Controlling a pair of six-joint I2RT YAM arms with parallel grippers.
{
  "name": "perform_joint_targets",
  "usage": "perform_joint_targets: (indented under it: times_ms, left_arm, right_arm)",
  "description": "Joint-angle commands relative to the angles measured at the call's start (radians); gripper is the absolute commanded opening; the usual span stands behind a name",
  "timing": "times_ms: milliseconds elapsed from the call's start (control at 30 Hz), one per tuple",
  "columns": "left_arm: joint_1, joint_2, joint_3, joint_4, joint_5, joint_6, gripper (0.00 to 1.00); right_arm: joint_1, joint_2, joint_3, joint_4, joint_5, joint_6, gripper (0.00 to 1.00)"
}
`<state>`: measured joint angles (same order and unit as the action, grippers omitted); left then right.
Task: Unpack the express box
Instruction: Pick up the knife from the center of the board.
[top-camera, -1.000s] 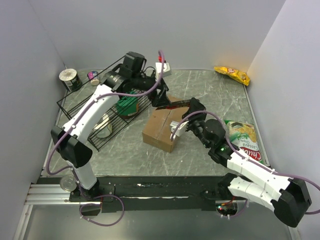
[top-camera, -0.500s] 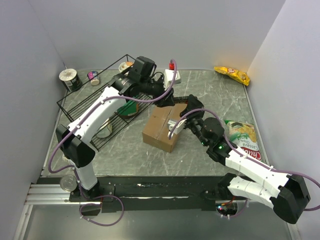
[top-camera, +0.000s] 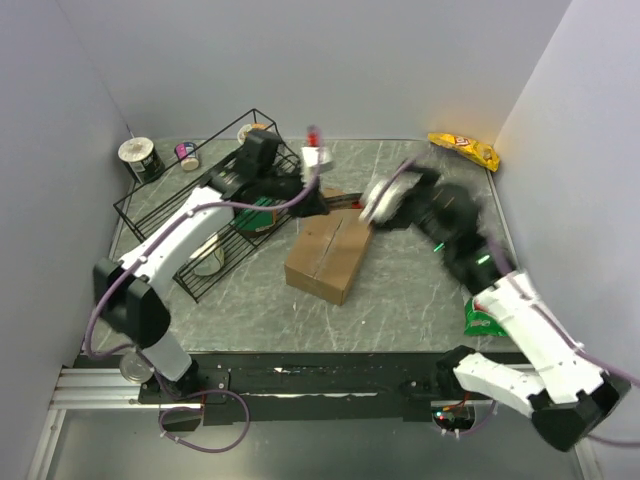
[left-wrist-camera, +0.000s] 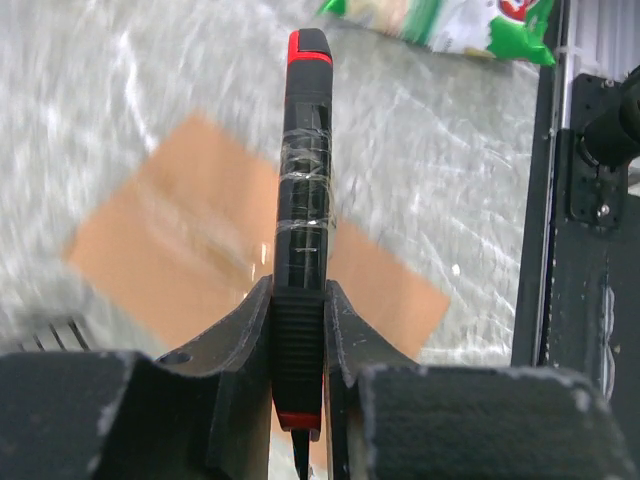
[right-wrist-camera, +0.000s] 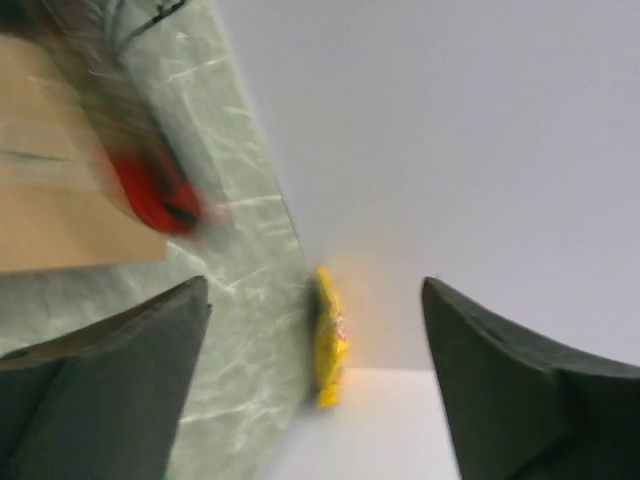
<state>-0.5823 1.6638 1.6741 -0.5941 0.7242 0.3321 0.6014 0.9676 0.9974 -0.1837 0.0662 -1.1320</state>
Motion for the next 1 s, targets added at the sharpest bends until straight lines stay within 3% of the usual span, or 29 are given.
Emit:
perform_joint_targets:
  times_ms: [0,33,100,133,233,333,433,767,833,967]
  left_arm:
    - [0.123,-0.166,-0.22,0.345,0.182,-0.126,0.01]
    - [0.133,-0.197,-0.282,0.388,0.207,-0.168,0.01]
    - [0.147,-0.226,-0.339,0.53,0.256,-0.221,0.01]
    - [0.148,-0.243,-0.391,0.58,0.279,-0.288,0.01]
    - [0.157,-0.239,-0.444,0.781,0.345,-0.472,0.01]
    - [0.159,-0.226,-0.453,0.882,0.389,-0.534,0.01]
    - [0.157,-0.205,-0.439,0.922,0.418,-0.554,0.01]
    - [0.145,-0.139,-0.392,0.962,0.498,-0.564,0.01]
    - [0.145,-0.131,-0.384,0.959,0.5,-0.558,0.01]
    - [0.144,-0.116,-0.355,0.903,0.532,-0.501,0.01]
  right_arm:
    - [-0.285,0.097,0.473,-0.755,-0.67,0.503,0.99]
    - [-0.314,0.159,0.585,-0.825,-0.75,0.518,0.98]
    - [-0.363,0.195,0.635,-0.887,-0.833,0.618,0.99]
    - [-0.376,0.219,0.638,-0.898,-0.936,0.633,0.99]
    - [-0.376,0.255,0.641,-0.915,-1.049,0.624,0.99]
    - [-0.377,0.252,0.583,-0.82,-1.089,0.662,0.99]
    - [-0.379,0.234,0.498,-0.651,-1.103,0.753,0.99]
    - [-0.391,0.289,0.437,-0.338,-1.206,1.03,0.93]
    - [-0.387,0.293,0.431,-0.32,-1.235,1.016,0.85]
    - [-0.376,0.29,0.385,-0.248,-1.175,1.023,0.83]
